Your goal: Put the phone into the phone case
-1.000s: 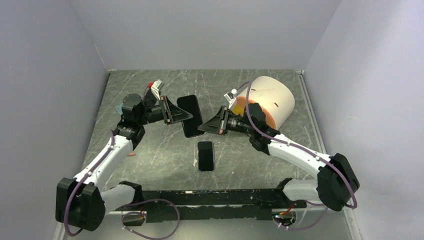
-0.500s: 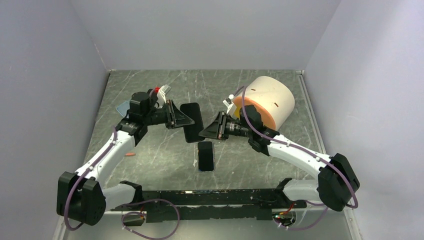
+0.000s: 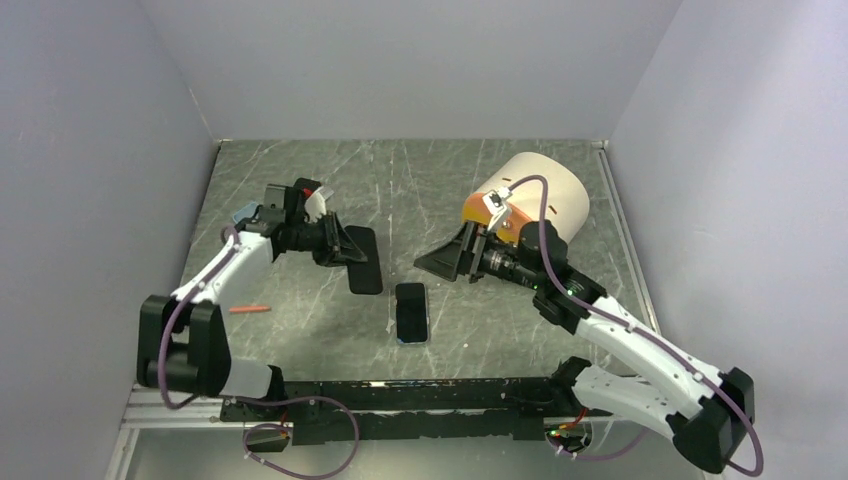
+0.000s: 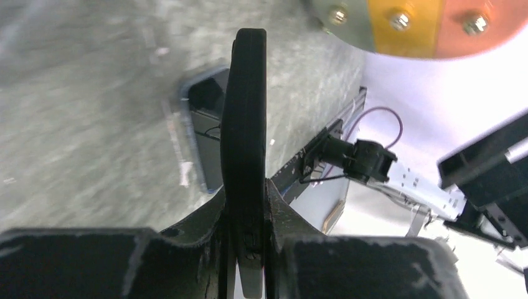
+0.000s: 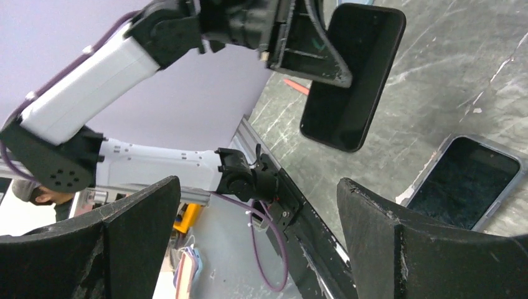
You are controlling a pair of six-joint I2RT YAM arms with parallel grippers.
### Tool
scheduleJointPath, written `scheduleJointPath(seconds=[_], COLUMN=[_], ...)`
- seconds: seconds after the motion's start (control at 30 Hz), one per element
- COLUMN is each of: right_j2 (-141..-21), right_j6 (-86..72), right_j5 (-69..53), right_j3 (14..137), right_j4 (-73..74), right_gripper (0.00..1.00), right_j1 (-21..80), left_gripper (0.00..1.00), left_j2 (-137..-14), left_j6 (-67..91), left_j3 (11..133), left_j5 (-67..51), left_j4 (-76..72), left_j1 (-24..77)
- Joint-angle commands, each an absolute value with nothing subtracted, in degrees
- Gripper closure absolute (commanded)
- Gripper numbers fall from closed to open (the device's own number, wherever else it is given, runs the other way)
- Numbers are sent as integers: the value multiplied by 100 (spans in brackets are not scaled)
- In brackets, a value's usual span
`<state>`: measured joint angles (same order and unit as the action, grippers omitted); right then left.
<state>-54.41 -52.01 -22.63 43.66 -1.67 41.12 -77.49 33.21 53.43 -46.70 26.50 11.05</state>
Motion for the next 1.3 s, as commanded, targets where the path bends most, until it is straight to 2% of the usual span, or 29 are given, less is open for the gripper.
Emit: scheduleJointPath(seconds=[0.0, 0.33, 0.73, 0.87, 0.93, 1.0, 1.27], right_j2=[-4858, -4393, -4533, -4657, -4650, -4633, -4770], right_j6=[-5084, -4702, -4361, -4386, -4432, -4487, -4180], right_j5=[-1973, -1969, -1878, -1861, -1819, -1791, -1687], right_j3=[4100, 4182, 4401, 4470, 4408, 4351, 4663], right_j4=[-147, 259, 338, 316, 266, 229, 709], right_gripper=[1, 1, 1, 1, 1, 1, 1], right_j1=[4141, 4140, 4140, 4140, 4144, 4145, 4141], left_gripper=[93, 89, 85, 76, 64, 56, 41], left_j2=[-8244, -9535, -10463, -10514, -10515, -10520, -10315], left_j6=[2721, 2292, 2399, 2316, 2271, 2267, 2346], left_j3=[5334, 6020, 6032, 6147, 6189, 6183, 6172], left_j5=[-5163, -4909, -4985, -4667, -4393, -4210, -3547], left_j4=[3108, 3352, 3007, 3225, 3376, 3465, 3719], left_j1=[459, 516, 1151, 1163, 1169, 1161, 1165])
